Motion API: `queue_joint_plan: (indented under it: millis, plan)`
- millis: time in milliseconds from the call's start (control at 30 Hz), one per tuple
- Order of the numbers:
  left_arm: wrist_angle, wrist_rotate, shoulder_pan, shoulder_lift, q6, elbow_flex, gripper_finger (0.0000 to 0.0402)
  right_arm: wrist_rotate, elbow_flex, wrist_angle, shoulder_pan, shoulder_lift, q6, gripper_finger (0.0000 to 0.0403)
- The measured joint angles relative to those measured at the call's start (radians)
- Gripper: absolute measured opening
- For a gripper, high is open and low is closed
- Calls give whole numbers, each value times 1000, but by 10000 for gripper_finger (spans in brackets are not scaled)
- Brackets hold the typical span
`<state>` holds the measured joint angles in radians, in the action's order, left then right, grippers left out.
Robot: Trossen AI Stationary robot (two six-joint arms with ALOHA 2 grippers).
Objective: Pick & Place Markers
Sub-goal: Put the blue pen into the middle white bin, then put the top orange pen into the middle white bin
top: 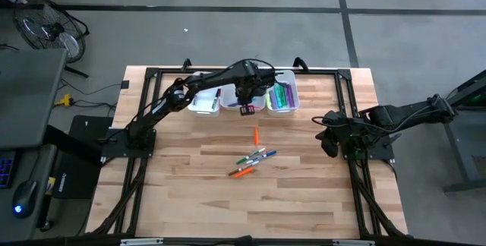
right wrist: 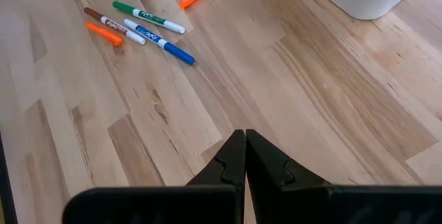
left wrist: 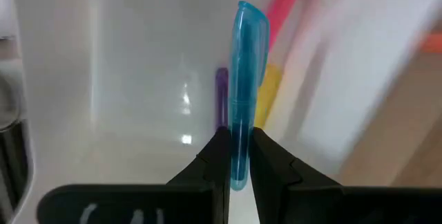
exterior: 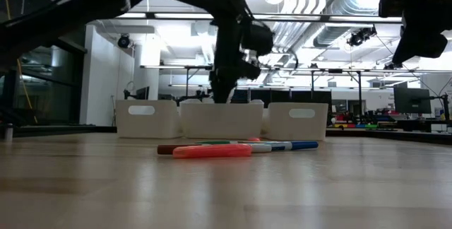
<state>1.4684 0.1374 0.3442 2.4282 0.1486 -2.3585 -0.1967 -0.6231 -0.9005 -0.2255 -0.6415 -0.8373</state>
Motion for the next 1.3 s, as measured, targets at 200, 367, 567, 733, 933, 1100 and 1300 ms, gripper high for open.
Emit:
queue_joint_plan:
  millis: [200,367,567,733,933,1100,1300]
  plan:
    - [7,3,-11,4,-14,2,42,6,0,0,0,0,-1,0]
    - [0,-52,-13,7,3,3,86,9,0,0,0,-1,-3,0]
    - [0,-111,-13,7,9,3,136,9,0,0,0,-1,-4,0]
    - [2,-189,-21,7,23,3,143,9,0,0,0,-1,-4,0]
    - [15,-169,-43,7,39,3,144,9,0,0,0,-1,-2,0]
    - [-1,-63,-51,7,4,3,144,9,0,0,0,-1,-1,0]
    - [-25,-14,-49,-43,-15,4,144,21,0,0,0,-1,-1,0]
